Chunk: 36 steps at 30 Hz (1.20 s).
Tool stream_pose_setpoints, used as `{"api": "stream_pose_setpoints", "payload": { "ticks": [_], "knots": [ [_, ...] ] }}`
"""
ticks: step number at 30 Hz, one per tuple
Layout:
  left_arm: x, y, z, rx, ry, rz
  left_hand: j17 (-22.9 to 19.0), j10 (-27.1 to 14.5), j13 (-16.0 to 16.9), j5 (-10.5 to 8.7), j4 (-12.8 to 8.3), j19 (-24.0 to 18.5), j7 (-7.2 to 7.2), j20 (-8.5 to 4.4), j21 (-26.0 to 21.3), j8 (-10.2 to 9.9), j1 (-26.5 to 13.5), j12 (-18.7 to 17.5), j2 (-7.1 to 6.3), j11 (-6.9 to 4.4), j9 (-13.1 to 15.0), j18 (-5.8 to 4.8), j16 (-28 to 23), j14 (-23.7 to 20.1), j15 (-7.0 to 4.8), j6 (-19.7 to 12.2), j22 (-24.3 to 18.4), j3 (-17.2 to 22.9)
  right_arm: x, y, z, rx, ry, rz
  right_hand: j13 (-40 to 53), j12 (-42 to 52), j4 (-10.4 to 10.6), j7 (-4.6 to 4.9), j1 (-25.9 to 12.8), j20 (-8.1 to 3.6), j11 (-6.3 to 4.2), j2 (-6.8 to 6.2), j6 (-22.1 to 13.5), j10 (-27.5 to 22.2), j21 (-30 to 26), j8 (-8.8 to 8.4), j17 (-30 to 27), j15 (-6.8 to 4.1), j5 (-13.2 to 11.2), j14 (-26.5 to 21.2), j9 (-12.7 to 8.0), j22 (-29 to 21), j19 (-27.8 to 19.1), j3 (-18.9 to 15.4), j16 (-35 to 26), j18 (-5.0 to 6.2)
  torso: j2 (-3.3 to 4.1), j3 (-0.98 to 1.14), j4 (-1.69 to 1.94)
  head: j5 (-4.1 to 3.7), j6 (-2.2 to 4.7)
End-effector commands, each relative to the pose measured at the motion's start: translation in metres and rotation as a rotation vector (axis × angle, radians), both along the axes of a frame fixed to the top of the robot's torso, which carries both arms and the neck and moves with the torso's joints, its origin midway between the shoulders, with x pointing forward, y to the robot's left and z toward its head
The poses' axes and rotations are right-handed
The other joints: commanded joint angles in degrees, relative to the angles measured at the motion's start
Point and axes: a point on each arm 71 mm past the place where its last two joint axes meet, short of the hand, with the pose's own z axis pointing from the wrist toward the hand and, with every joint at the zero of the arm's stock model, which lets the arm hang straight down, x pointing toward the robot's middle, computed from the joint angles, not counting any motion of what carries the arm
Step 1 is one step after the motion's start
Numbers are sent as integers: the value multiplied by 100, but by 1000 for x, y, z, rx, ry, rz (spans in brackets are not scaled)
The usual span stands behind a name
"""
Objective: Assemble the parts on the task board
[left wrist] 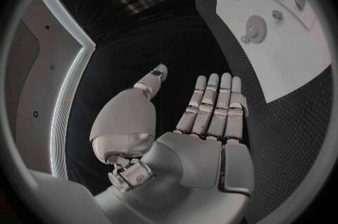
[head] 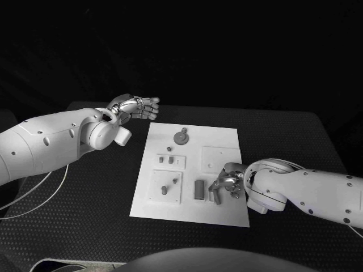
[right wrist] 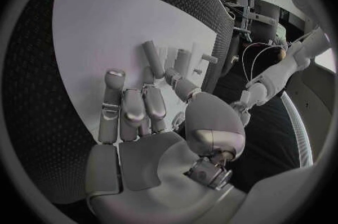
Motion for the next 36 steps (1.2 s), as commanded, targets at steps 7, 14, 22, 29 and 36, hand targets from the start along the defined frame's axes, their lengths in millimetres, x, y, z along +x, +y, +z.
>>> {"api": "stream_pose_setpoints", "payload": {
  "ticks": [7, 14, 22, 29, 36],
  "knots": [
    [0, -2, 1, -10, -1, -13, 11, 39, -8, -13, -39, -8, 94, 32, 26, 25, -5, 25, 57, -1, -9, 45, -37, 25, 1, 53, -6, 3, -1, 2, -1, 18, 13, 24, 194, -24, 16, 53, 1, 23, 5, 0, 78, -32, 6, 14, -16, -17, 6, 0, 1, 103, -24, -126, 26, 163, 1, 3, 0, -1, 9],
    [0, -2, 1, -10, 0, -13, 12, 38, -10, -14, -39, -8, 95, 33, 26, 24, -9, 24, 57, 0, -10, 44, -38, 25, 1, 51, -7, 1, -1, 1, -1, 24, 15, 18, 133, -124, 238, 68, -376, 51, 19, -454, 29, -117, -30, -13, -121, -7, 8, -50, -23, 78, -31, -293, -15, 163, 2, 1, -4, -5, 13],
    [0, -2, 1, -10, 0, -13, 13, 38, -12, -14, -38, -8, 96, 33, 26, 22, -12, 24, 58, 0, -12, 44, -39, 26, 2, 48, -8, -1, -1, 1, -1, 29, 16, 23, 87, -198, 1096, 69, -481, 1, 18, -1277, -8, -173, -77, -14, -232, -12, 7, -58, -28, 53, 38, 190, -71, 163, 1, 0, 0, -7, 17],
    [0, -2, 1, -9, 0, -13, 14, 38, -14, -14, -40, -8, 96, 32, 26, 22, -12, 23, 61, 0, -13, 44, -40, 26, 1, 47, -9, 0, -2, -2, -1, 31, 23, 27, 78, -215, 1184, 76, -409, 4, 25, -1421, -34, -192, -78, -12, -261, -7, 8, -70, -19, 67, 35, 200, -82, 163, -1, 0, 1, -7, 13],
    [0, -1, 1, -9, 0, -11, 16, 39, -15, -12, -42, -9, 96, 32, 26, 22, -9, 24, 67, 0, -13, 44, -41, 27, 1, 47, -9, 2, -1, -5, -1, 32, 20, 28, 64, -242, 1157, 91, -263, 3, 39, -1489, -85, -226, -80, -25, -282, 5, 8, -80, -15, 80, 23, 191, -91, 163, 1, 0, -1, -5, 10]
  ]
}}
